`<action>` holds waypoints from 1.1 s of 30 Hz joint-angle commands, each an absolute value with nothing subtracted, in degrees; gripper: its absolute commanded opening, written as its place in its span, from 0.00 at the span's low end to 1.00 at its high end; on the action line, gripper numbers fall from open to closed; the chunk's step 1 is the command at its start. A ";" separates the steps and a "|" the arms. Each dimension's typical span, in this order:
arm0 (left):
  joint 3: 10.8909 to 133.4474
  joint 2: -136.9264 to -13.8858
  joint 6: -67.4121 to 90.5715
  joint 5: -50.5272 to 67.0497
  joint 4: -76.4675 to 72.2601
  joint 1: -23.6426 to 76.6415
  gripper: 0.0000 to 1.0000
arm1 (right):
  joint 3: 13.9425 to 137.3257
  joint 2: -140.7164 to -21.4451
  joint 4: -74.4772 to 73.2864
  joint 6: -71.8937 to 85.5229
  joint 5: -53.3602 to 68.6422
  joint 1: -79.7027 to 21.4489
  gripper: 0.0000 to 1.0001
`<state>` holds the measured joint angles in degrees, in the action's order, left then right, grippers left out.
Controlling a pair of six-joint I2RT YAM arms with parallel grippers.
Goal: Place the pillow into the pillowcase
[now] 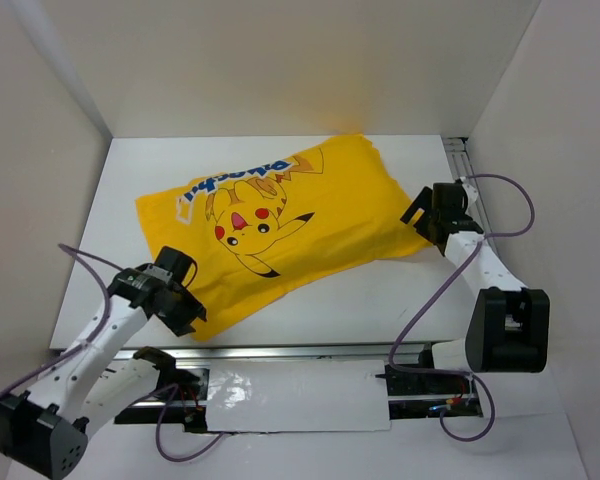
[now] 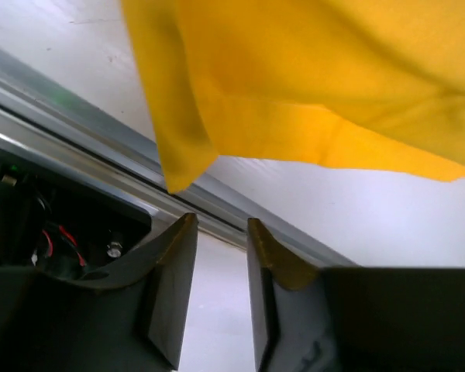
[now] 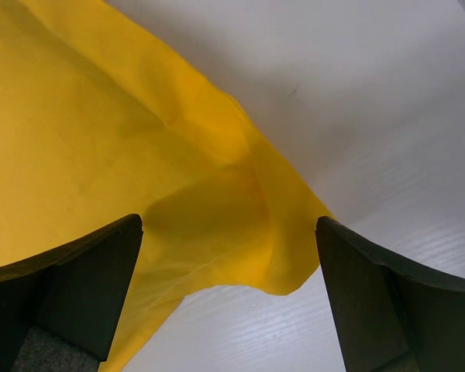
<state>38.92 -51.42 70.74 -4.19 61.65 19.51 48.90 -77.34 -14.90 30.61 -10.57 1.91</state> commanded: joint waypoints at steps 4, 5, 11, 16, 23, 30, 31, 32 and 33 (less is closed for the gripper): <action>50.96 -45.27 80.42 -16.42 73.56 18.63 0.57 | 53.43 -76.91 -16.17 31.38 -10.11 3.77 1.00; 52.11 -45.26 80.42 -17.39 74.09 18.11 0.65 | 53.44 -76.38 -16.17 31.38 -9.50 3.78 1.00; 57.83 -50.17 70.50 -20.21 62.60 16.44 1.00 | 54.58 -74.62 -15.38 29.62 -8.26 3.78 1.00; 61.87 -55.10 64.00 -21.44 54.86 15.21 1.00 | 54.32 -72.08 -11.26 26.19 -1.42 3.78 1.00; 57.57 -63.78 59.51 -12.94 41.75 12.57 1.00 | 54.04 -80.05 -11.33 28.64 0.36 4.56 0.55; 50.46 -69.87 58.45 -6.61 40.27 6.69 1.00 | 48.43 -83.85 -10.91 35.59 -7.65 6.94 0.48; 49.06 -69.87 58.45 -5.98 40.25 6.07 1.00 | 47.82 -84.54 -10.90 35.60 -7.65 7.47 0.48; 47.65 -70.40 58.97 -5.98 40.25 4.59 1.00 | 47.81 -85.68 -10.90 35.60 -7.65 7.47 0.48; 45.20 -71.01 58.97 -5.45 40.25 3.79 1.00 | 47.81 -86.39 -10.90 36.12 -7.65 7.47 0.48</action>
